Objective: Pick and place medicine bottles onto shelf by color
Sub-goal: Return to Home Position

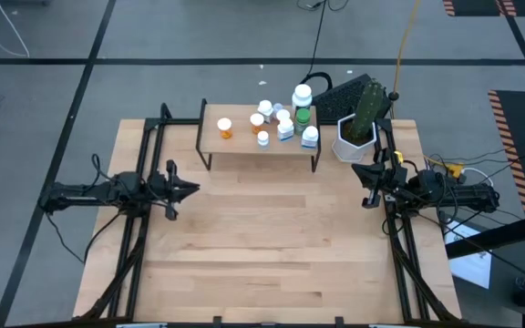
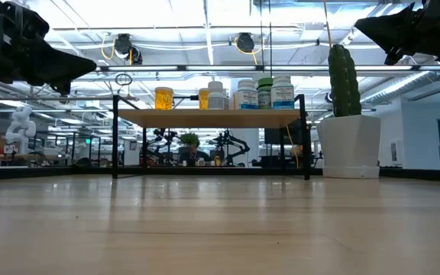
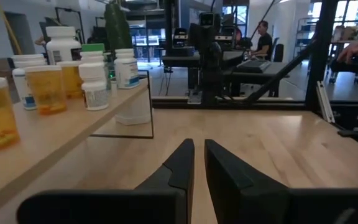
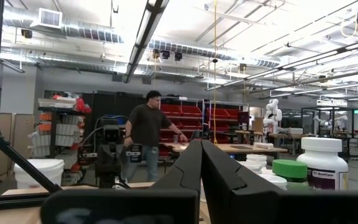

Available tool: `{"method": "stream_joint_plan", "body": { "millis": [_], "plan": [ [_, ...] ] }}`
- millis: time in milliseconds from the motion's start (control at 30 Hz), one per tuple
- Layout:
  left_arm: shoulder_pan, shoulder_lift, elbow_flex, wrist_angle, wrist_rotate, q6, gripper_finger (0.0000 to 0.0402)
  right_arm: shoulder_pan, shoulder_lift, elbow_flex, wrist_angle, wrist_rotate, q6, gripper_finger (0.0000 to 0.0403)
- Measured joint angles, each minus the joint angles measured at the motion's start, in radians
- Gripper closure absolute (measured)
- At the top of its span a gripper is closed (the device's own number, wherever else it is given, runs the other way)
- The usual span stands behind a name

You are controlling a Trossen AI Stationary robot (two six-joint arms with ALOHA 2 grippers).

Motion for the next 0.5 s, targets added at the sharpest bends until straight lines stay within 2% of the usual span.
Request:
{"method": "stream_joint_plan", "body": {
  "millis": [500],
  "plan": [
    [-0.019,0.0,0.0,0.068,-0.002,0.0,0.036,0.0,0.0,0.0,0.0,0.0,0.0,0.0403]
  ]
}}
